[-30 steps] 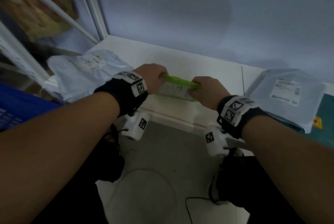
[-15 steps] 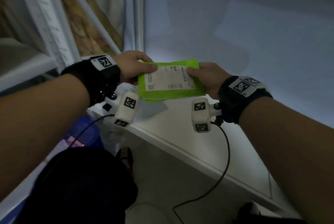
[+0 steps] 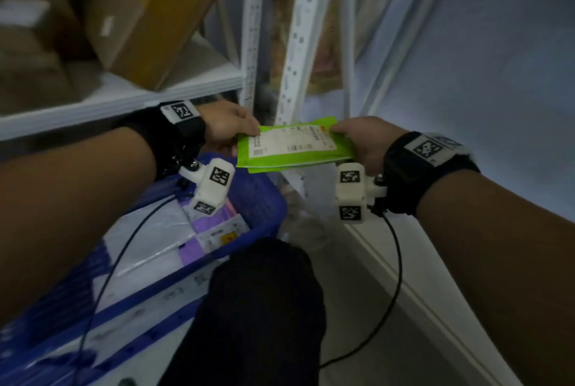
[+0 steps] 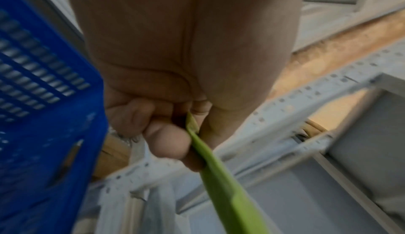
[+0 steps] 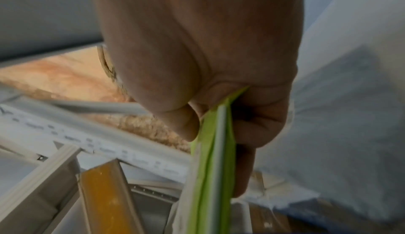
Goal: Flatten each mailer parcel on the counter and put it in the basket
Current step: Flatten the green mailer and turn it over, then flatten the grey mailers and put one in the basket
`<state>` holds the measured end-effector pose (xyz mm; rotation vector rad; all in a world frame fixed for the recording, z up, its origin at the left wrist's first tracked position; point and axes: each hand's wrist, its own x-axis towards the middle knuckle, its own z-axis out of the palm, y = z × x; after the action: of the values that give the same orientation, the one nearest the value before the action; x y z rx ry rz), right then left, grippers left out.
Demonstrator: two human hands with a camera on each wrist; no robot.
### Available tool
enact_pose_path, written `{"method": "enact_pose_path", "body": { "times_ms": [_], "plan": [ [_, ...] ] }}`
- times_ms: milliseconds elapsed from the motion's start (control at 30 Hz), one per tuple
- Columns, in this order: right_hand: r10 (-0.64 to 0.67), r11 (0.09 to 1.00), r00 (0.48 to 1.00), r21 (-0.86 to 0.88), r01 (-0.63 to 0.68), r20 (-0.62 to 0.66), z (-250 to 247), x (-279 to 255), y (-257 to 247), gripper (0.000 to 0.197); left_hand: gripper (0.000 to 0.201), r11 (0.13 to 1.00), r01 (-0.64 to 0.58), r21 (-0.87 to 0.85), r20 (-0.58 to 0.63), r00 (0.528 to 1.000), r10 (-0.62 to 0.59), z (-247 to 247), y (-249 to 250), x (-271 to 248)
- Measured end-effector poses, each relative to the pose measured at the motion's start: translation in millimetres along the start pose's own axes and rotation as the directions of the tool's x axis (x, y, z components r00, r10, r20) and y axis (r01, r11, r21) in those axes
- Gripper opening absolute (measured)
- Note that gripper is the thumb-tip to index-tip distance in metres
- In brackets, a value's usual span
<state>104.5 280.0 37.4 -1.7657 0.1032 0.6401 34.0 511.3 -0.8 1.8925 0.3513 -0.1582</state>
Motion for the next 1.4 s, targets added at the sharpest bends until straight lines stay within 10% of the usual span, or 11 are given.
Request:
{"method": "enact_pose_path", "body": {
  "times_ms": [367, 767, 867, 1100, 1233, 1400],
  "plan": [
    [0.013, 0.999, 0.977, -0.050, -0.002, 0.215, 116.9, 65.6, 35.7, 0.019, 0.017, 0.930, 0.243, -0.276, -0.072, 0.959, -0.272, -61.9, -116.3, -10.1],
    [0.085, 0.943, 0.951, -0.332, 0.019, 0.297, 141.0, 135.9, 113.0, 0.014, 0.009, 0.879, 0.349, -0.325, -0.088, 0.914, -0.395, -48.1, -197.7, 20.5],
    [0.063, 0.928, 0.950, -0.369, 0.058, 0.307, 147.7, 145.4, 122.3, 0.038, 0.012, 0.869, 0.391, -0.305, -0.112, 0.891, -0.440, -43.8, -214.5, 32.0],
    [0.076, 0.560, 0.947, -0.799, 0.220, 0.313, 154.7, 131.5, 115.5, 0.026, 0.040, 0.780, 0.582, -0.229, -0.086, 0.787, -0.611, -22.0, -250.6, 43.3],
    [0.021, 0.692, 0.961, -0.697, 0.185, 0.276, 148.2, 137.5, 112.4, 0.041, 0.040, 0.752, 0.641, -0.152, -0.104, 0.747, -0.657, -21.0, -236.7, 42.0],
    [0.092, 0.883, 0.952, -0.465, 0.058, 0.293, 124.7, 118.7, 81.7, 0.009, 0.027, 0.831, 0.553, -0.060, -0.127, 0.821, -0.556, -17.9, -184.0, 48.6]
  ]
}}
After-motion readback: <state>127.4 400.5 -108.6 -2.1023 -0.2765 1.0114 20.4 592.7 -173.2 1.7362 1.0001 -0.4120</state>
